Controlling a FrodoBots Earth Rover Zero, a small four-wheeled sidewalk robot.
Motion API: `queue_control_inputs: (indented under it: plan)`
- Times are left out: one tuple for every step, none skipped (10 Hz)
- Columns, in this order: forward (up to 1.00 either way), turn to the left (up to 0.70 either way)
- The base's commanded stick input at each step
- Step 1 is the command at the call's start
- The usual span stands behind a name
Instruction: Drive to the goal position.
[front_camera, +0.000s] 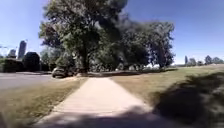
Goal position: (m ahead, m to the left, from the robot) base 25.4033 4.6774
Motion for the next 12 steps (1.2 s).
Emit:
queue_control_inputs:
  plan:
    - [0.85, 0.0]
    - [0.85, 0.0]
    - [0.85, 0.0]
    - [0.85, 0.0]
    - [0.85, 0.0]
    - [0.85, 0.0]
    - [0.85, 0.0]
    - [0.85, 0.0]
    - [0.85, 0.0]
    - [0.85, 0.0]
    - [0.85, 0.0]
    - [0.85, 0.0]
